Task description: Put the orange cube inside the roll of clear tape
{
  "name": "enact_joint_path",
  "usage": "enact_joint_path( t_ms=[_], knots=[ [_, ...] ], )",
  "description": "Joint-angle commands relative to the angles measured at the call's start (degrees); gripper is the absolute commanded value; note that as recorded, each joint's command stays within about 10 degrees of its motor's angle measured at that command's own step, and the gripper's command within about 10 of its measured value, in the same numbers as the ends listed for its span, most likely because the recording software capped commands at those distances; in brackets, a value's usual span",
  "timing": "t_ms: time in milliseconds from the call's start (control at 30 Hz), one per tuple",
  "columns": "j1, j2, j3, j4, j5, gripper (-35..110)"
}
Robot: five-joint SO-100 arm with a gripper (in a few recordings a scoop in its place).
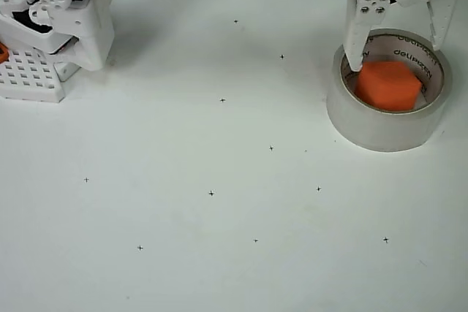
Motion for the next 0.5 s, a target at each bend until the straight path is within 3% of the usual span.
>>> enact_joint_path(
  t_ms=[0, 467],
  knots=[
    [-0.7, 2.6, -4.3, 0.7, -1.0, 46],
    [-0.7, 2.7, -4.5, 1.4, -1.1, 46]
  ],
)
